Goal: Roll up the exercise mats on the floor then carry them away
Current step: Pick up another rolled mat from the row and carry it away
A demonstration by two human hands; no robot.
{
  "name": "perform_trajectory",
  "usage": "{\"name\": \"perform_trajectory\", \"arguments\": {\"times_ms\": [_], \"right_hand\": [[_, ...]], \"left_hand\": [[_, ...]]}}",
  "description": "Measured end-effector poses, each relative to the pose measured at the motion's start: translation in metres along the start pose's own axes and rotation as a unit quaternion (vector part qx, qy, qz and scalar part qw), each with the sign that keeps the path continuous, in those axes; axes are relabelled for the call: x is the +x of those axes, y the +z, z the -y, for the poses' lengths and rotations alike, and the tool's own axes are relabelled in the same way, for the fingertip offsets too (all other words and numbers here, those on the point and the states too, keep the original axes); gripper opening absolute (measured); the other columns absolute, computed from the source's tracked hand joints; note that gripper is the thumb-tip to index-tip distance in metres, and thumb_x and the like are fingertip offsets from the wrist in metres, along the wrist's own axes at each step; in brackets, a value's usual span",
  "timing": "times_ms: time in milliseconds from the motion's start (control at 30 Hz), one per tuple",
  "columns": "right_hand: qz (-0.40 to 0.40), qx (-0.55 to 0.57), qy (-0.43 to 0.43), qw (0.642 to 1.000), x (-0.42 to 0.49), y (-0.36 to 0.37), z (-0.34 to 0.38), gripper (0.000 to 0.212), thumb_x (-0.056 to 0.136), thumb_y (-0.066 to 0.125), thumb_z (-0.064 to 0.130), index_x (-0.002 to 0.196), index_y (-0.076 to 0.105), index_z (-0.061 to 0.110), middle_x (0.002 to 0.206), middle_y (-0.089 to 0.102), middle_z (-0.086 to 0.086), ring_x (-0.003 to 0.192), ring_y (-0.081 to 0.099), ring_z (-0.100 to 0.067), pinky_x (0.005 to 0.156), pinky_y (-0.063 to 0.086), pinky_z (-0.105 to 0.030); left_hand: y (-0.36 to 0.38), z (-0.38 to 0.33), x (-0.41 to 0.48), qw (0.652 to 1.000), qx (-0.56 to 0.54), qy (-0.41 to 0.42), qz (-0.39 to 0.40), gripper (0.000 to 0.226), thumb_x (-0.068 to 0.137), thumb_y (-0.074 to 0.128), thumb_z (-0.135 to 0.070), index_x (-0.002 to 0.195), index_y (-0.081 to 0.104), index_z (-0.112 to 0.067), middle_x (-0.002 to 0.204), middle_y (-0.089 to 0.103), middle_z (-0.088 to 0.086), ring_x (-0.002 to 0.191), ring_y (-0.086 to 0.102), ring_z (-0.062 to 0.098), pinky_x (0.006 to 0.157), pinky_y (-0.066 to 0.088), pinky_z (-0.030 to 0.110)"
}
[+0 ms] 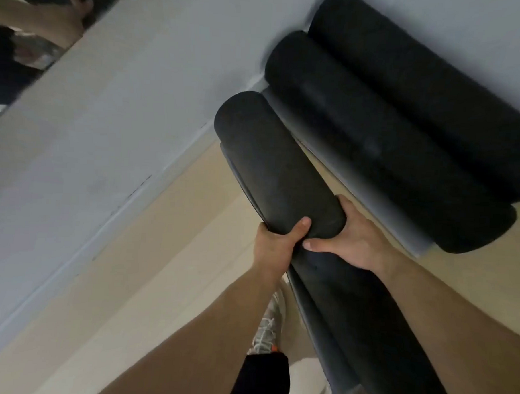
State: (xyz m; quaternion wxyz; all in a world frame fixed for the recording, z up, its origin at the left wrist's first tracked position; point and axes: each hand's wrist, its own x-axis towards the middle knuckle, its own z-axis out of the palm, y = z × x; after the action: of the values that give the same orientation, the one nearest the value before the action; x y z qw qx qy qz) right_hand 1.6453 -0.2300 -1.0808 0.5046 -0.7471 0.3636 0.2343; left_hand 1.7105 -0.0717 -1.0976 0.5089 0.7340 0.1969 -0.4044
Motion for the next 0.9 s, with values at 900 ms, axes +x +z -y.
{"name": "perform_trajectory", "arguments": {"times_ms": [900], "right_hand": [[-0.048, -0.324, 0.010, 0.945, 0.064, -0.038, 0.026, 0.089, 0.095, 0.065, 0.047, 0.163, 0.010, 0.031, 0.161, 0.031, -0.005, 0.139, 0.040, -0.034, 0.105, 0.048, -0.049]], "left_hand": [[0.021, -0.062, 0.083, 0.944, 0.325, 0.023, 0.044, 0.059, 0.100, 0.060, -0.046, 0.149, 0.047, -0.018, 0.141, 0.061, -0.002, 0.128, 0.057, 0.026, 0.100, 0.046, 0.030]]}}
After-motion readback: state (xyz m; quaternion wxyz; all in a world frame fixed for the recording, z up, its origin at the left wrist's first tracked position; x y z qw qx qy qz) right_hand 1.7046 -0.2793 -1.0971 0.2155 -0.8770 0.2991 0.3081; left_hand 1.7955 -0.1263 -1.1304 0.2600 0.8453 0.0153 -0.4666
